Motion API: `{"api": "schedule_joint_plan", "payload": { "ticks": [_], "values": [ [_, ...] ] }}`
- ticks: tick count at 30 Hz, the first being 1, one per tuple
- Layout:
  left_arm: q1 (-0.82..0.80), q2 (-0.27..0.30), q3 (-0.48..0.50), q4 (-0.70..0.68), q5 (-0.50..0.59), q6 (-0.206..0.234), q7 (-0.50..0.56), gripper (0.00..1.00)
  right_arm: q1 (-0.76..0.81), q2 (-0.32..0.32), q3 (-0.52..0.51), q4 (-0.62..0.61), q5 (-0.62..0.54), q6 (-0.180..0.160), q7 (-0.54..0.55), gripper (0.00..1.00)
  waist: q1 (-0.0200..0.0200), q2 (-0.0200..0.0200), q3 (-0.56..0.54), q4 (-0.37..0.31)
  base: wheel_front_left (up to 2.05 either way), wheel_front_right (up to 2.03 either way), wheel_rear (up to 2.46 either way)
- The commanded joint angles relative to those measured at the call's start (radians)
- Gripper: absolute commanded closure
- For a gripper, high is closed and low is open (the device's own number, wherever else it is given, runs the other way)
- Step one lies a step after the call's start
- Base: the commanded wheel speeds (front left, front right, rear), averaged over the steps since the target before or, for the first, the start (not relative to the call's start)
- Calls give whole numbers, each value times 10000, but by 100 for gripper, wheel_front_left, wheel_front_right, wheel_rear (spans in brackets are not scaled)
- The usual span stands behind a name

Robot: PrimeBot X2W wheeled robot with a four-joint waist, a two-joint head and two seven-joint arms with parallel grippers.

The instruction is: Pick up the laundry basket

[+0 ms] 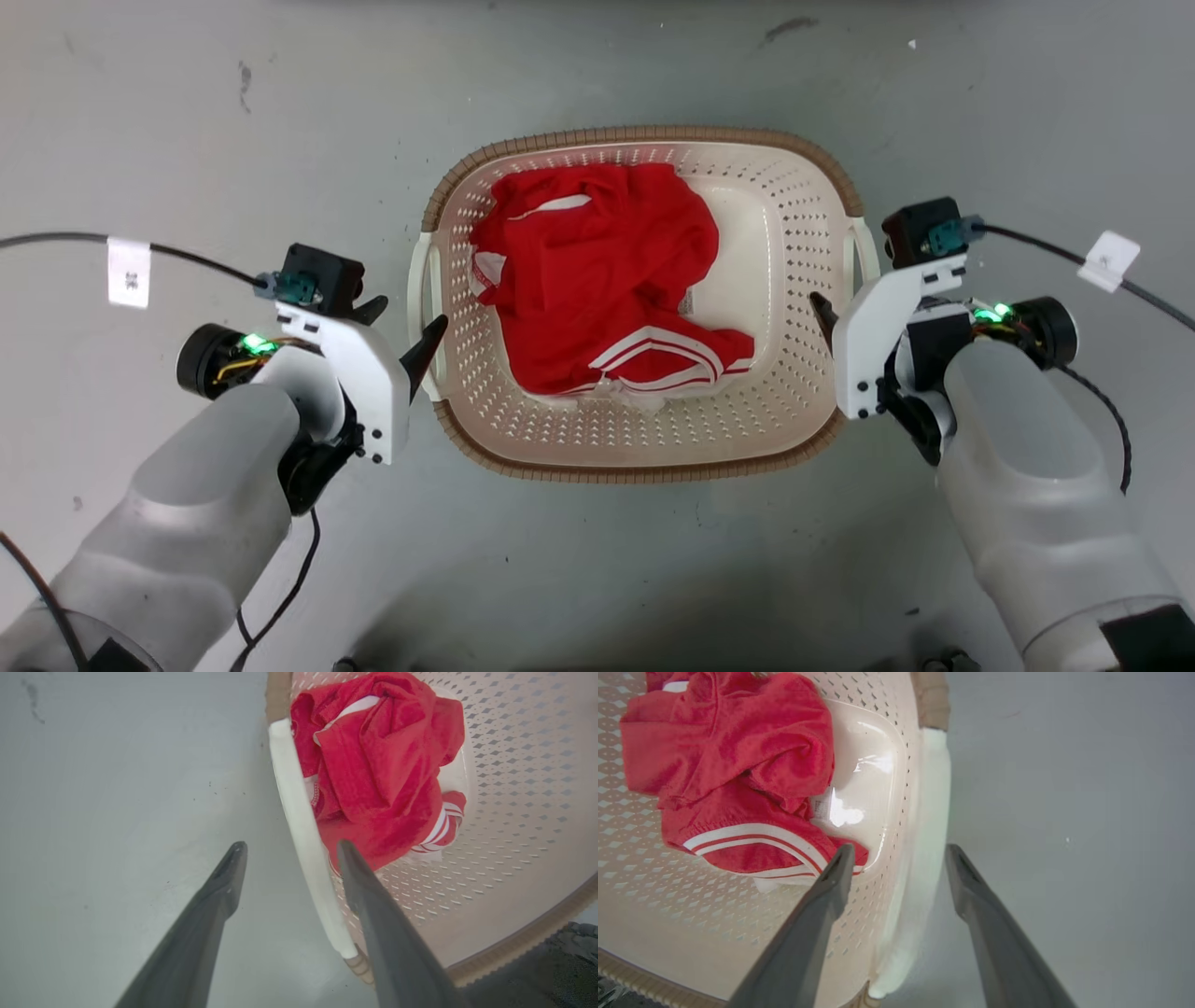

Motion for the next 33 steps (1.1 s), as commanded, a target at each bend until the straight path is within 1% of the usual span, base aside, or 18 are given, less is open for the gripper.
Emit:
{"api": "schedule_joint_plan", "payload": {
  "ticks": [1, 6, 11, 14, 24, 25, 26, 27, 30, 33],
  "values": [
    [-234, 102, -256, -36, -293, 5, 168, 0, -332, -6, 24, 208, 68, -7, 73, 0, -1, -1, 189, 41, 0, 0, 0],
    [-678, 284, -1131, -26, -1091, 7, 638, 0, -850, -7, 154, 878, 150, -7, 185, 0, -1, -1, 458, 68, 0, 0, 0],
    [-1022, 355, -1853, 149, -1524, 8, 644, 0, -1133, -4, 367, 1400, 178, -7, 169, 0, -1, -1, 618, 77, 0, 0, 0],
    [-1191, 306, -2240, 246, -1734, 8, 590, 0, -1296, -6, 402, 1640, 213, -7, 70, 0, -1, -1, 668, 111, 0, 0, 0],
    [-1520, 213, -2920, 313, -2226, 8, 247, 0, -1651, -6, 576, 2234, 457, -7, -256, 0, -1, -1, 739, 187, 0, 0, 0],
    [-1513, 194, -2958, 224, -2309, 8, 272, 57, -1664, -6, 575, 2278, 548, -7, -252, 0, -1, -1, 744, 198, 0, 0, 0],
    [-1519, 193, -2996, 101, -2351, 6, 292, 100, -1670, -6, 597, 2351, 612, -7, -173, 51, -1, -1, 746, 213, 0, 0, 0],
    [-1526, 230, -3033, -28, -2391, 6, 328, 100, -1692, -6, 695, 2380, 650, -7, -140, 100, -1, -1, 748, 226, 0, 0, 0],
    [-1505, 411, -3106, -248, -2448, 2, 372, 100, -1749, -6, 849, 2423, 677, -7, -215, 100, -1, -1, 732, 226, 0, 0, 0],
    [-1445, 470, -3146, -432, -2463, -18, 340, 100, -1754, -36, 919, 2520, 610, -5, -228, 100, -1, -1, 681, 229, 0, 0, 0]
  ]
}}
